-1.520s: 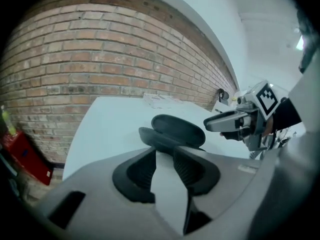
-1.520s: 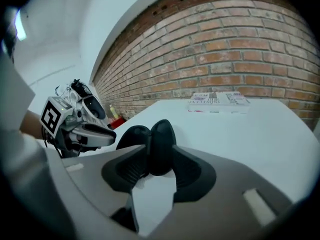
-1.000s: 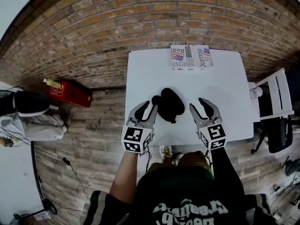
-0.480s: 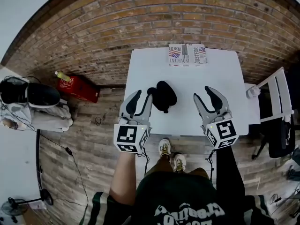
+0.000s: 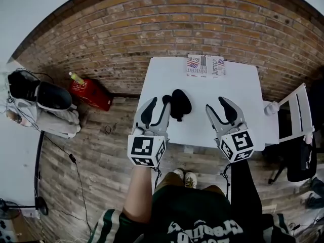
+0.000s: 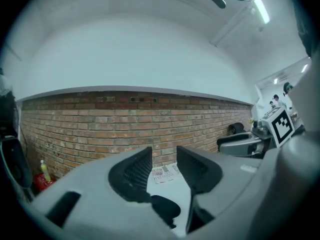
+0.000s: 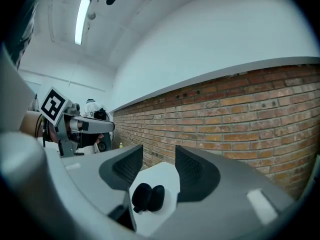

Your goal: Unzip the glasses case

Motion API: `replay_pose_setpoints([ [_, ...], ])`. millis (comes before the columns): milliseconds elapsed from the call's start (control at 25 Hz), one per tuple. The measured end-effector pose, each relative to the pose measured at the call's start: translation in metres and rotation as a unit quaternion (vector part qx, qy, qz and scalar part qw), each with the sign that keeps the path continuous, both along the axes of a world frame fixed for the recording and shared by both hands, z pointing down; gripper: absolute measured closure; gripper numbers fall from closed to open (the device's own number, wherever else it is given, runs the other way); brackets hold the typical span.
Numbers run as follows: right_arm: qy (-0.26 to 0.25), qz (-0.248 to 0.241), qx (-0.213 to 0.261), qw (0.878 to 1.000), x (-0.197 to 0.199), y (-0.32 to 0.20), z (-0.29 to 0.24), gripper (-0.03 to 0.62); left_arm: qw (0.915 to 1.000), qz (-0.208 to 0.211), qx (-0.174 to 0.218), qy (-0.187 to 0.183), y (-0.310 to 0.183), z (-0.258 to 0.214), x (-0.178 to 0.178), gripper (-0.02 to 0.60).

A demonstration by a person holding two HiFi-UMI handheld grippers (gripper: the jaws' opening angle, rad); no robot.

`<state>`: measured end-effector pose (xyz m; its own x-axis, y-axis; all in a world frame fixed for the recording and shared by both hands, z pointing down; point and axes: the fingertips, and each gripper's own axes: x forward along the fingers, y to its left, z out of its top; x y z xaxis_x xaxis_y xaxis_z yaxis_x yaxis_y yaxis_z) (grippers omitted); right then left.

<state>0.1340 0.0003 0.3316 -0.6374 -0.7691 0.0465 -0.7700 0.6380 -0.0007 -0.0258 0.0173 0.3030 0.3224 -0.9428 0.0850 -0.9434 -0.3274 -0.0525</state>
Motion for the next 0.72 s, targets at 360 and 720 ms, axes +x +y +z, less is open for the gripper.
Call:
replay_pose_setpoints([
  [360,0.01,0.004,0.019,1.0,-0.003,0.005,-0.01,0.582,0.9994,-0.001,0.028,-0.021,0.005,-0.009,0.002,0.591],
  [720,0.03,0.008,0.033,0.999,-0.002,0.011,-0.013,0.582,0.999,-0.015,0.033,-0.025,0.008,-0.01,-0.005,0.591],
])
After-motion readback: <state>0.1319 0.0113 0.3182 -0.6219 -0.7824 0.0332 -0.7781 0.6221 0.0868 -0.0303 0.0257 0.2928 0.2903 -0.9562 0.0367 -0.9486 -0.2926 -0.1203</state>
